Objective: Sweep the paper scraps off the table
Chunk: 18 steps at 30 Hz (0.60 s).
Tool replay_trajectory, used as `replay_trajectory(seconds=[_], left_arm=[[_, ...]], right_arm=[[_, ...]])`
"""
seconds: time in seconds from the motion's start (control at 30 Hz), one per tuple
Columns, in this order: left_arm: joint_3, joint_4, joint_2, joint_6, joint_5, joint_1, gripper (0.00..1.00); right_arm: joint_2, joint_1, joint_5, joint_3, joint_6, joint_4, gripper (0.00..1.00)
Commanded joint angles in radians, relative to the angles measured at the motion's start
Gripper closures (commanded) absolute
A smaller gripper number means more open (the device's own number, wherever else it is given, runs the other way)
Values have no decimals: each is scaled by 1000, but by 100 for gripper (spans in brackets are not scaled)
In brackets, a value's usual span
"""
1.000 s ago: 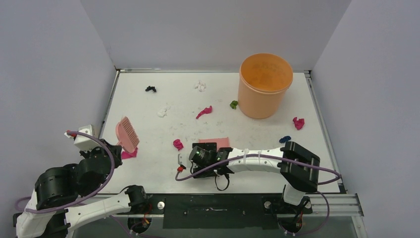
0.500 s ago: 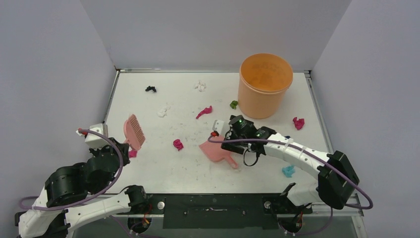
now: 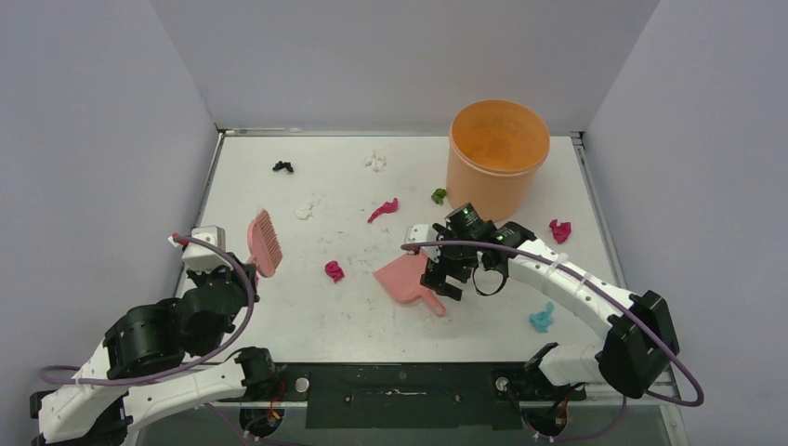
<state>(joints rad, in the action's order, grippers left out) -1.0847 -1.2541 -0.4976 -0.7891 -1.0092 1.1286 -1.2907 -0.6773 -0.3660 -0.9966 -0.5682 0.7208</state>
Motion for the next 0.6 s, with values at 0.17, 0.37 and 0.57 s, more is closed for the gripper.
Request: replay_trajectory(seconds=[0.17, 0.37, 0.57], left_arm=[[21, 126, -39, 77, -16, -1, 100], [27, 165, -53, 102, -7, -1, 100], [16, 168, -73, 105, 0, -1, 100]], right_arm=[[-52, -141, 17, 41, 14, -2, 8], [-47, -168, -32, 61, 60, -21, 8], [-38, -215, 165, 137, 70, -117, 10]])
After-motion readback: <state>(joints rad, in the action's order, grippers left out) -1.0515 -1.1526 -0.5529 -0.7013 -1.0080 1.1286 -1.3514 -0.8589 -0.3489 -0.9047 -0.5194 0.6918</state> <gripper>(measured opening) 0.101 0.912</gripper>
